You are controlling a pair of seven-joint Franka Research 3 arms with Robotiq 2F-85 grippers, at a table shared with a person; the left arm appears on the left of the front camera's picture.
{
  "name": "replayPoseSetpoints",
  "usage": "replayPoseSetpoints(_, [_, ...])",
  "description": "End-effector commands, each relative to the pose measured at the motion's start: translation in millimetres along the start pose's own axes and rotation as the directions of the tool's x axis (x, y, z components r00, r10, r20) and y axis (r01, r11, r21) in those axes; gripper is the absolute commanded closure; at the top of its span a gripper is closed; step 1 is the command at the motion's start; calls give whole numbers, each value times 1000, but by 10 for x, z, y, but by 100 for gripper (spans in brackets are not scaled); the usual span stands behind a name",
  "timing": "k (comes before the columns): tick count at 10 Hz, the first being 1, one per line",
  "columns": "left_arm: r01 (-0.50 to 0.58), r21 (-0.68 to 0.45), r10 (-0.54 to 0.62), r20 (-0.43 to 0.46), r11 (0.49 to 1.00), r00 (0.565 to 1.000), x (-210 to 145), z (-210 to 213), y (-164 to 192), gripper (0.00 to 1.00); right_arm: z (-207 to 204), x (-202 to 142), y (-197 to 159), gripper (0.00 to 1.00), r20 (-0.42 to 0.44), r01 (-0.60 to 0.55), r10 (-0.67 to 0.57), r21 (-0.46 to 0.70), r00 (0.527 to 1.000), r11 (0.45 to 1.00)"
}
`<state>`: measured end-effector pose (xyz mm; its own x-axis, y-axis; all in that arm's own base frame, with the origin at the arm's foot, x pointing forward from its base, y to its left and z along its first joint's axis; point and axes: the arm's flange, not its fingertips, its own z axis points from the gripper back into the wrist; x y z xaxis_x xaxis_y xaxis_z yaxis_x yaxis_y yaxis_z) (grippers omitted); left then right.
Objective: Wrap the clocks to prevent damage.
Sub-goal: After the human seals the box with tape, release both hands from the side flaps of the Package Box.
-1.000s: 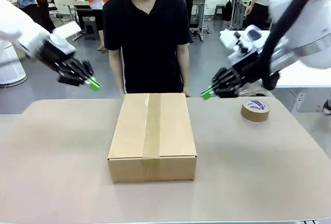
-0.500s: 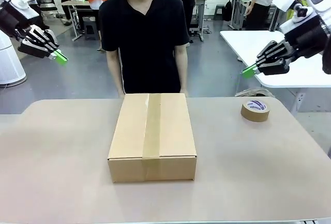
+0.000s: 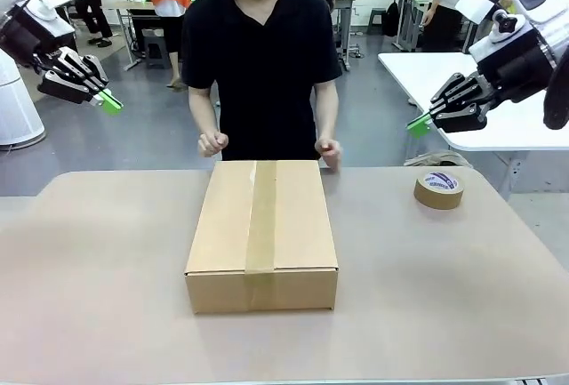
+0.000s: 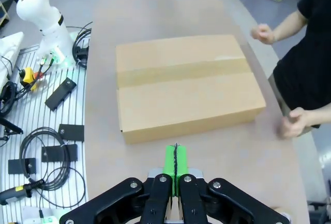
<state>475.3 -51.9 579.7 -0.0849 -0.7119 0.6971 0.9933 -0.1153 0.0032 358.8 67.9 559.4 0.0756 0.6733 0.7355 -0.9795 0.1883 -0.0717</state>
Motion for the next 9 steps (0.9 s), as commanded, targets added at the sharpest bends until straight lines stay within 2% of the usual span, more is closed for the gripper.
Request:
replayPoseSetpoints(1, [5,3,-5,-3,1000,1000,3,5,0,100,-15,-3,-27,99,-22,5,-5,-10,1000,1000])
replayPoseSetpoints(9, [5,3,-5,-3,1000,1000,3,5,0,100,-15,-3,-27,99,-22,5,-5,-10,1000,1000])
